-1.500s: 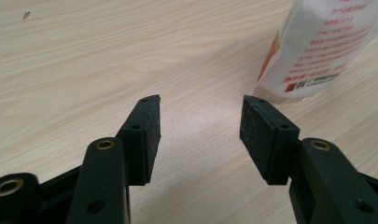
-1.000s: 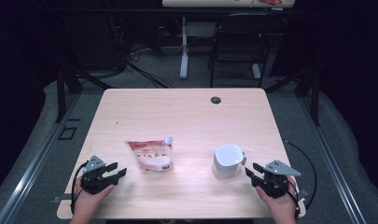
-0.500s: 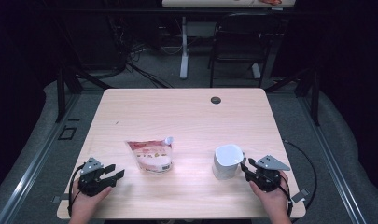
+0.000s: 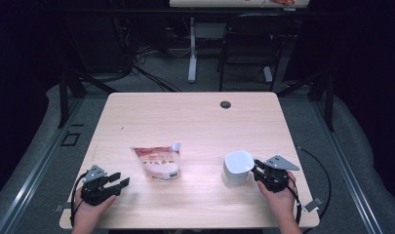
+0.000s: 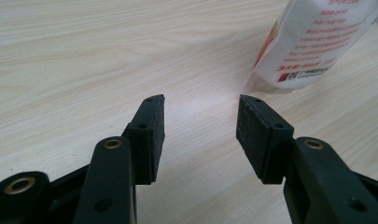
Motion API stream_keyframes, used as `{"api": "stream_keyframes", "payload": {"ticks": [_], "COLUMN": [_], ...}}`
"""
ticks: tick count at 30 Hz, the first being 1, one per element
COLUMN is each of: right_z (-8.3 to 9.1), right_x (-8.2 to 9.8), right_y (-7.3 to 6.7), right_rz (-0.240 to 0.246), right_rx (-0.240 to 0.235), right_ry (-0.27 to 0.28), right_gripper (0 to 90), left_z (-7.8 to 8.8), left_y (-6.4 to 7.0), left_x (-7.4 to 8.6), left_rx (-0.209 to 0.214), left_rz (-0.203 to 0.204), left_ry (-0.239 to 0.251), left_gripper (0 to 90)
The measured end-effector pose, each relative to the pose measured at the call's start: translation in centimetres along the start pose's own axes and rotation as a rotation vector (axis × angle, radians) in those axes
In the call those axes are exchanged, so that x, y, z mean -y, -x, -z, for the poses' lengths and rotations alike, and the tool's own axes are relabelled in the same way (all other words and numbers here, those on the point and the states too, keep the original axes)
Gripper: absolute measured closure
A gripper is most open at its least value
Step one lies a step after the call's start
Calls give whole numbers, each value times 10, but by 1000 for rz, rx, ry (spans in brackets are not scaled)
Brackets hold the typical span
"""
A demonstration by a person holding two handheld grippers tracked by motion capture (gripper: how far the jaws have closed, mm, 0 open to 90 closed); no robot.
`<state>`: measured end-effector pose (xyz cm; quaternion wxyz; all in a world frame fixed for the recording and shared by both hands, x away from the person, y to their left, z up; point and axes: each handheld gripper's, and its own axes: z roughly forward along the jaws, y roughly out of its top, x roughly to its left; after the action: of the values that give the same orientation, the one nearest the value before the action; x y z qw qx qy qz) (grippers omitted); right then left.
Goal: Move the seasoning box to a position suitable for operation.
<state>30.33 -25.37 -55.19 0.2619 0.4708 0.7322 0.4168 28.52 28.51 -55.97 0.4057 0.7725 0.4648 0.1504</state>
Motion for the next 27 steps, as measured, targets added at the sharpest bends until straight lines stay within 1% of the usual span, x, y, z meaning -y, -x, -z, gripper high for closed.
{"api": "stream_keyframes", "payload": {"ticks": [3,8,9,11,16,21,27], "right_z": [-1,-2,-2,-2,-2,-2,-2], "right_x": [0,0,0,0,0,0,-1], "right_y": [-1,0,0,0,1,1,-1], "right_rz": [3,12,6,14,5,-21,-6], "right_rx": [15,19,18,19,8,-14,-25], "right_ry": [3,-3,1,-3,-3,4,-2], "right_gripper": [731,759,760,764,768,781,809], "left_z": [-1,-1,-1,-1,-2,-2,-2], "left_y": [0,0,0,0,0,0,0], "left_x": [0,0,0,-1,-1,0,-1], "left_rx": [2,3,3,4,6,3,0], "left_rz": [4,16,15,14,10,13,11], "left_ry": [8,17,16,18,16,18,17], "left_gripper": [520,521,520,516,516,514,512]}}
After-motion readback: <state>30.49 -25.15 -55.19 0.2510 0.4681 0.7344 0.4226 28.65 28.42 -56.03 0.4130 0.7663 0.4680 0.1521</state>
